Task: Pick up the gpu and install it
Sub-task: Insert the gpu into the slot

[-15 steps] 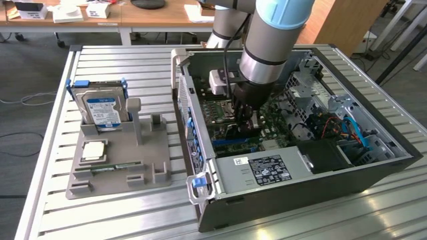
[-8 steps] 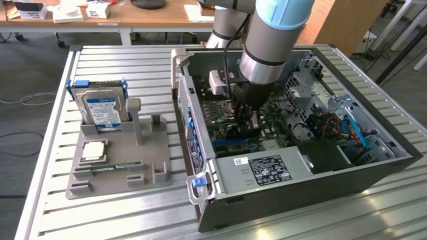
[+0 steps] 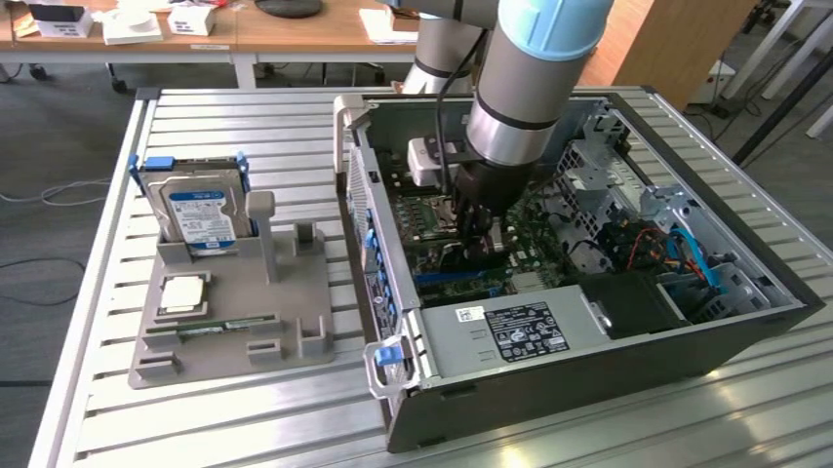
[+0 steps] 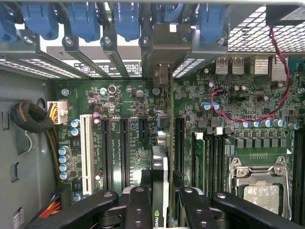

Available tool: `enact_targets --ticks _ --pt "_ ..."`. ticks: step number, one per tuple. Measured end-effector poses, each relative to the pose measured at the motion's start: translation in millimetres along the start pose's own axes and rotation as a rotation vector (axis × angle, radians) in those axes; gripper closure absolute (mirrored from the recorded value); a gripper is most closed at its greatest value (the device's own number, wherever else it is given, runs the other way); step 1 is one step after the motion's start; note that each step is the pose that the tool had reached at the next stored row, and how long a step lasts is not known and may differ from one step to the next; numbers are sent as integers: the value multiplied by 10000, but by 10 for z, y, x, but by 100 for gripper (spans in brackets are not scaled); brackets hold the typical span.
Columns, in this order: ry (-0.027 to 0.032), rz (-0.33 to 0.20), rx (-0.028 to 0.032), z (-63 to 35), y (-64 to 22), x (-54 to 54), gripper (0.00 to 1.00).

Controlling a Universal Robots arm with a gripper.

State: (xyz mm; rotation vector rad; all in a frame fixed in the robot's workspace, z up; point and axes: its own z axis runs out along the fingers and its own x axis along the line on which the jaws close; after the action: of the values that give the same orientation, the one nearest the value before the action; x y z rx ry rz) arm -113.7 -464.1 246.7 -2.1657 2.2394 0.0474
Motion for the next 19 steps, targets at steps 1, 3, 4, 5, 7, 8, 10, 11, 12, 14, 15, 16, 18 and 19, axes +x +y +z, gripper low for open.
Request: enact_targets --ticks 1,3,4,5,7,8,10,11,12,14,15,16,18,19 --pt "1 1 -1 0 0 0 73" --pt "1 1 -1 0 0 0 73" --pt "0 1 0 1 0 0 73" --pt "0 1 0 1 0 0 73" --pt "-1 1 0 1 0 0 73" --pt "-1 1 0 1 0 0 73" --pt "-1 1 0 1 0 0 73" --pt "-1 1 0 1 0 0 73" --pt "-1 1 0 1 0 0 73" --pt "-1 1 0 1 0 0 73" --pt "-1 1 0 1 0 0 73" --pt "-1 1 0 1 0 0 73" --pt "-1 1 0 1 0 0 73" --pt "-1 1 0 1 0 0 73"
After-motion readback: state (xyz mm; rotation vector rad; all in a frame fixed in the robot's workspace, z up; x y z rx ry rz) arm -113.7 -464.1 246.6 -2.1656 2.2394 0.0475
